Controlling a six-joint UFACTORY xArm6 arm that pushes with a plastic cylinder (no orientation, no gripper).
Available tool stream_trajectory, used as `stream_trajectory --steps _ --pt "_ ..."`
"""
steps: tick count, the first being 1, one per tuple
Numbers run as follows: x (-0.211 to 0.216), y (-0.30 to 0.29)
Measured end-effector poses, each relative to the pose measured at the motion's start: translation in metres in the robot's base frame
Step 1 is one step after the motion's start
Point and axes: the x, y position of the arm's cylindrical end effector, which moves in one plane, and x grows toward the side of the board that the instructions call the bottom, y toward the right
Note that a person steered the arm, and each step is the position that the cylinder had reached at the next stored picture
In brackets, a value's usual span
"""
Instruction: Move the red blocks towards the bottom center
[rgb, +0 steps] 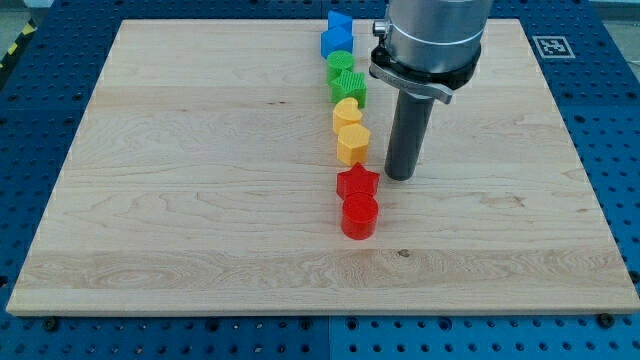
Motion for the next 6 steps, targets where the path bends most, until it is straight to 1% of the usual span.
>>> stream_trajectory --steps 1,3,5,6 --pt "0.0 -0.019" --pt "0.006 -0.023" --pt "0.042 -0.023" --pt "0.048 -0.023"
